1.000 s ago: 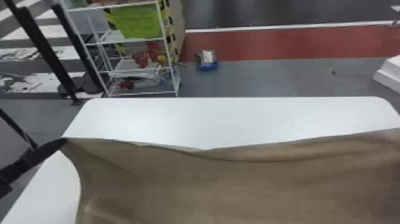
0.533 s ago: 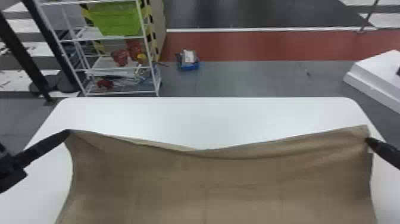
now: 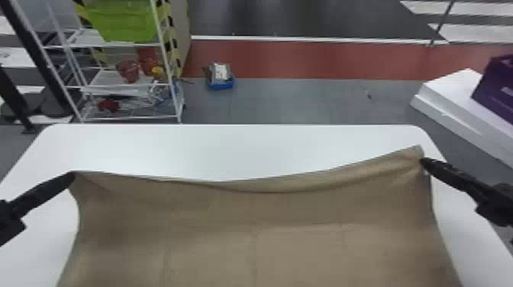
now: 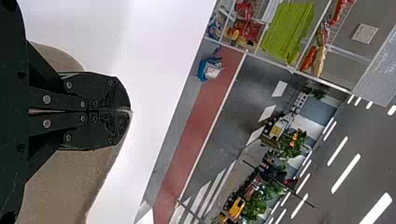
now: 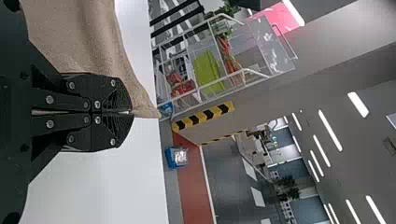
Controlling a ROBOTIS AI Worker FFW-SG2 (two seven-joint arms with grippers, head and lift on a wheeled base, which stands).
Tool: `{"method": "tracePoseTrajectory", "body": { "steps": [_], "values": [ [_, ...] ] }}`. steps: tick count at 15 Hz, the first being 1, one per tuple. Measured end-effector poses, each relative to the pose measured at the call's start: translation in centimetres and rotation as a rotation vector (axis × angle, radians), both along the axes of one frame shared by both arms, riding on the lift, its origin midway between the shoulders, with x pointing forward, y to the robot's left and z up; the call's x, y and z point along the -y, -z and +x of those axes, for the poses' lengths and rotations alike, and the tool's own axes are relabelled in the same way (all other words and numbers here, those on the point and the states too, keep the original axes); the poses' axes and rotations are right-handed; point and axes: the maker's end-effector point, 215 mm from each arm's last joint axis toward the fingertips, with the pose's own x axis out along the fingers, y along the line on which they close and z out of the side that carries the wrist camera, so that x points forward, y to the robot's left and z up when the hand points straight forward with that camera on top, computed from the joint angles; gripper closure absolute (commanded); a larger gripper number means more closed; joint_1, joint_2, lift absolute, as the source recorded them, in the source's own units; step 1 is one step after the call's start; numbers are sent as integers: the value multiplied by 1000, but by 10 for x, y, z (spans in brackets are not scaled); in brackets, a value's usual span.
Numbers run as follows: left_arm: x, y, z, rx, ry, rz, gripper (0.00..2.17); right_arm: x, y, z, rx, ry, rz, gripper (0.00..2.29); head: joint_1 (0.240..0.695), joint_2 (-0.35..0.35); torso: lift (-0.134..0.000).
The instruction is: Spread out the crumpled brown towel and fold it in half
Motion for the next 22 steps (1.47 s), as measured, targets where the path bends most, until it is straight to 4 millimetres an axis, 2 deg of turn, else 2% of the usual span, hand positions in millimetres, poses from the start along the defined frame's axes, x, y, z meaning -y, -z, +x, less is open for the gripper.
{"method": "tracePoseTrajectory", "body": {
  "steps": [1,2,5,6,9,11,12,13,14,16,17,19,21,22],
  "values": [
    [-2,3,1,4,-4,4,1328,-9,5,7,-7,-15,-20,1811,695,0,-124],
    [-4,4,2,10,-5,6,1328,-16,11,12,-13,-23,-39,1544,695,11,-124],
    [-6,4,3,24,-1,11,1328,-24,30,12,-42,-36,-80,296,695,27,-124],
    [-6,4,3,29,0,12,1328,-22,35,9,-49,-34,-91,63,695,27,-124],
    [-3,3,5,38,7,15,1328,3,32,1,-30,17,-142,26,695,0,-124],
    [2,3,5,38,17,18,1328,15,0,3,110,31,-225,80,695,-28,-124],
    [4,5,5,36,22,20,1328,14,-24,5,212,24,-278,147,695,-30,-124],
    [6,7,5,31,25,24,1328,10,-39,9,273,-3,-316,302,695,-29,-124],
    [8,10,5,23,25,36,1328,3,-45,18,293,-44,-344,340,695,-24,-124],
    [9,16,8,14,26,58,1328,-13,-43,44,266,-114,-388,370,695,-4,-124],
    [10,18,9,11,26,67,1328,-20,-35,59,212,-151,-405,481,695,3,-124],
    [11,18,12,10,26,86,1328,-31,-18,82,94,-214,-409,495,695,13,-124],
    [12,17,17,14,29,97,1328,-35,-1,90,-31,-248,-377,498,695,18,-124],
    [15,14,23,20,35,100,1328,-34,6,86,-94,-261,-348,502,695,15,-124]
  ]
}}
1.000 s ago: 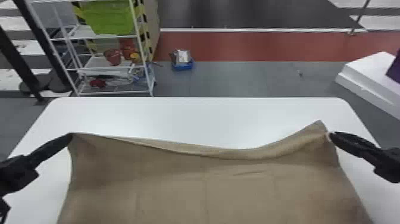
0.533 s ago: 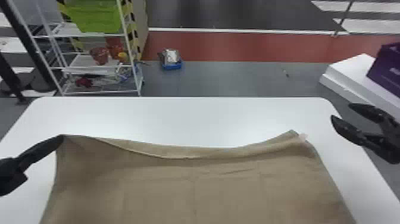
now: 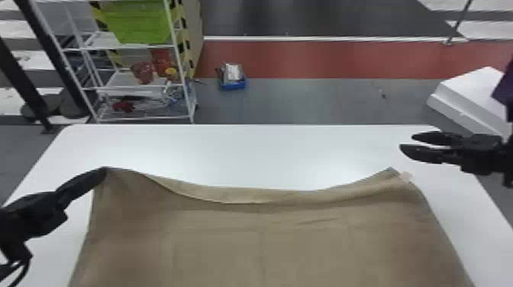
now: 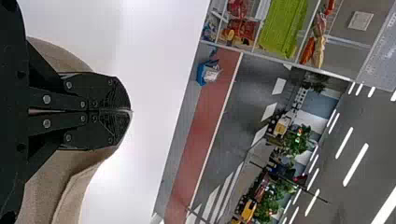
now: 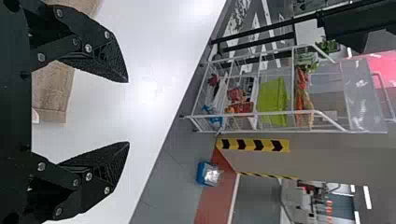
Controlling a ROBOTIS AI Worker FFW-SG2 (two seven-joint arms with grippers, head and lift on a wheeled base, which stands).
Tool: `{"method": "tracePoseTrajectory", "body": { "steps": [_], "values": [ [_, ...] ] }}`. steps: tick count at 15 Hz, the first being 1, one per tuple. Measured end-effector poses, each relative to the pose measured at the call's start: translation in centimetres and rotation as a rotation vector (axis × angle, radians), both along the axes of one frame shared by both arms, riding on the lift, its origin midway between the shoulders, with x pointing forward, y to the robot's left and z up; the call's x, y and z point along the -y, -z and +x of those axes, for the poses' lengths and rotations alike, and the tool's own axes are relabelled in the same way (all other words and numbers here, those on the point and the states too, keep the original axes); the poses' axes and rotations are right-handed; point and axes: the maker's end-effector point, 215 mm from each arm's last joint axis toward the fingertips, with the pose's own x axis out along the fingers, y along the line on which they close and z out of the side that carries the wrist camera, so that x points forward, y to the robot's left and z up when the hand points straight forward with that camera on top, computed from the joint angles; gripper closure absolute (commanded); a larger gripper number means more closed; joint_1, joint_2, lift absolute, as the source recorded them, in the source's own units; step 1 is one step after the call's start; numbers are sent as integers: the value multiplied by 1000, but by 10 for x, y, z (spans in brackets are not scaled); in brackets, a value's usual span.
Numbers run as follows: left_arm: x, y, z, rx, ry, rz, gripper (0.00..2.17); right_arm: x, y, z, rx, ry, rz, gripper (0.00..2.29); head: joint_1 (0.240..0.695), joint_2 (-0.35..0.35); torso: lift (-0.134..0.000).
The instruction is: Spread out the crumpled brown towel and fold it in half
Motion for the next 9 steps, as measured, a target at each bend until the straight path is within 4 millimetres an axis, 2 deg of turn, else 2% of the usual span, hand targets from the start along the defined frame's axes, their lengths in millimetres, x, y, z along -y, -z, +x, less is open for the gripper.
{"method": "tracePoseTrajectory", "body": {
  "steps": [5,7,9],
  "values": [
    [14,-10,18,19,32,13,1328,20,27,-27,-247,50,50,505,695,-22,-124],
    [20,-10,22,20,45,15,1328,27,27,-29,-278,72,50,505,695,-34,-124],
    [21,-8,22,16,51,15,1328,25,26,-23,-301,76,46,505,695,-36,-124]
  ]
}}
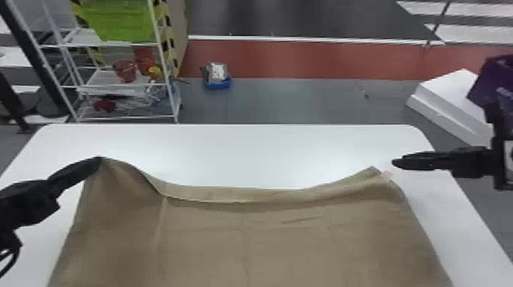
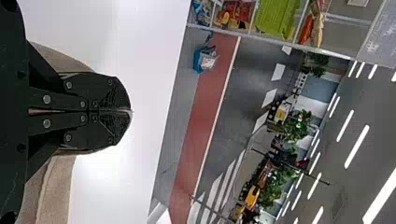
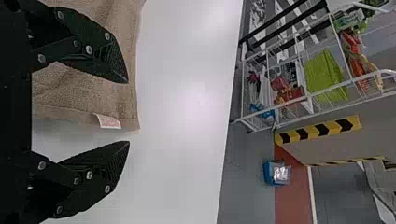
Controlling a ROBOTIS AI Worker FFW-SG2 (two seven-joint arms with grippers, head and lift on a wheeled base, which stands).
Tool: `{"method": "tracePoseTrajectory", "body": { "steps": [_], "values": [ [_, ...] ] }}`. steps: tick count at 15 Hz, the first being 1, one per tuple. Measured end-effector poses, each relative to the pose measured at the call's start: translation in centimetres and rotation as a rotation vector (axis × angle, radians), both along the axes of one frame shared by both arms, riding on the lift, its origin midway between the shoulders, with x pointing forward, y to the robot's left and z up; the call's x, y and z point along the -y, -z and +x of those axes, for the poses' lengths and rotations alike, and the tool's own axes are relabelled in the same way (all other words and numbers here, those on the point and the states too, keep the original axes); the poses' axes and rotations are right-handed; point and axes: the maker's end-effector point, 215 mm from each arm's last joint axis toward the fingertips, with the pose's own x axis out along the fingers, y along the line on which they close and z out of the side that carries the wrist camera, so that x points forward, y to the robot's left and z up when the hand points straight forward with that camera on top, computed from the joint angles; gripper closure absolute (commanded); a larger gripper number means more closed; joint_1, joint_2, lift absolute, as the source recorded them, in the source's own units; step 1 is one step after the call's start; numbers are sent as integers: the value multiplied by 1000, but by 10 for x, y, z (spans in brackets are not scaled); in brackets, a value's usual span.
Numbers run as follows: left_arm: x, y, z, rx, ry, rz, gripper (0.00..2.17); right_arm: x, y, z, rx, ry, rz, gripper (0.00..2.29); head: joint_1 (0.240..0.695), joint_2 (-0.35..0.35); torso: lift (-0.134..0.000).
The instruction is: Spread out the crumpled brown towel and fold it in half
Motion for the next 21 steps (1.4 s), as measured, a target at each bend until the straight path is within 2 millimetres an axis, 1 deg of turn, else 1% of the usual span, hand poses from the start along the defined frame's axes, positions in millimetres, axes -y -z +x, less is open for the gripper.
{"method": "tracePoseTrajectory", "body": {
  "steps": [2,3,5,7,9,11,15,21],
  "values": [
    [1,3,-4,-6,3,2,1328,-10,2,10,-28,-13,-8,505,695,-28,-124],
    [1,4,-7,-10,5,4,1328,-18,5,13,-40,-25,-18,505,695,-22,-124],
    [4,6,-12,-15,9,6,1328,-33,14,14,-65,-44,-39,505,695,-5,-124],
    [6,5,-15,-19,12,8,1328,-42,25,12,-86,-59,-70,505,695,2,-124],
    [7,3,-17,-23,14,8,1328,-44,34,8,-102,-70,-103,505,695,4,-124],
    [10,3,-18,-25,17,7,1328,-43,36,8,-103,-70,-127,505,695,1,-124],
    [15,5,-19,-28,25,12,1328,-38,41,17,-102,-62,-195,505,695,-11,-124],
    [16,7,-18,-32,26,18,1328,-50,56,27,-123,-102,-235,505,695,-1,-124]
  ]
}}
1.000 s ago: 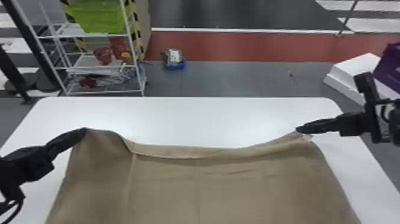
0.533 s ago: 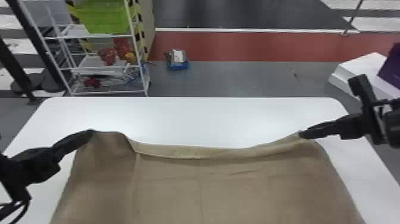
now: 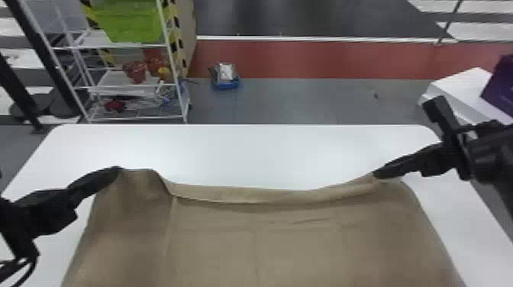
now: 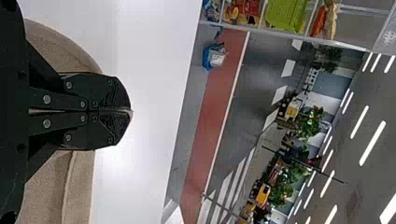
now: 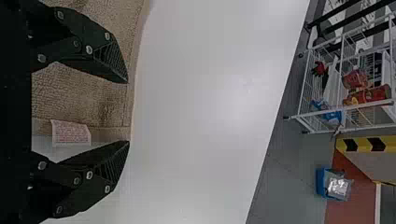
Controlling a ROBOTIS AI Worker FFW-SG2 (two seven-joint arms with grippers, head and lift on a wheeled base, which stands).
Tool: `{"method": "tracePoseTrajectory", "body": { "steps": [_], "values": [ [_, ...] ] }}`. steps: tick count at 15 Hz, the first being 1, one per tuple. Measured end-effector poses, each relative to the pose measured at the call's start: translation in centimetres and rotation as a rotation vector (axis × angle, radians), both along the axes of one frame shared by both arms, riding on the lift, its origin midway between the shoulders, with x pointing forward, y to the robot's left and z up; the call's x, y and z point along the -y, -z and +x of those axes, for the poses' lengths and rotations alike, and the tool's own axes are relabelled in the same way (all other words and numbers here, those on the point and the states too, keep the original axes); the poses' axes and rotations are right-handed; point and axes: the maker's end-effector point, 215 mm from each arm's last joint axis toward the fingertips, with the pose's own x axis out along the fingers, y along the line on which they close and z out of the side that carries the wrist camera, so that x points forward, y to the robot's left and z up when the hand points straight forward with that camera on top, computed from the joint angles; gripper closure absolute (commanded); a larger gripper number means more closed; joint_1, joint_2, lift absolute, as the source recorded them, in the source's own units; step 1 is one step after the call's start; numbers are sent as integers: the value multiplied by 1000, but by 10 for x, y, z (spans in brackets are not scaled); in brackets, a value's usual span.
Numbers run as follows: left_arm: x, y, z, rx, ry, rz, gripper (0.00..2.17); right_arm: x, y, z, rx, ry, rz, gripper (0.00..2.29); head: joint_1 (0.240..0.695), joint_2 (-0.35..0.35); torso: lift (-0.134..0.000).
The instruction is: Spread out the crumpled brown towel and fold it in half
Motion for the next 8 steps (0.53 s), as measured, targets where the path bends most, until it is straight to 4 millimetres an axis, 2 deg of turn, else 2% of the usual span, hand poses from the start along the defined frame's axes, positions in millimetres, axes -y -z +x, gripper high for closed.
{"method": "tracePoseTrajectory", "body": {
  "steps": [3,4,5,7,8],
  "values": [
    [-1,0,0,1,-1,3,1328,-1,3,-1,-9,-6,-5,532,695,2,-124],
    [-1,0,0,1,-1,3,1328,0,3,-2,-12,-7,-5,687,695,2,-124],
    [0,0,0,1,-1,3,1328,1,3,-2,-15,-8,-4,944,695,1,-124],
    [0,0,1,1,1,3,1328,4,2,-4,-19,-8,5,1605,695,-3,-124],
    [1,0,0,0,3,2,1328,4,1,-4,-18,-7,14,1696,695,-5,-124]
  ]
}}
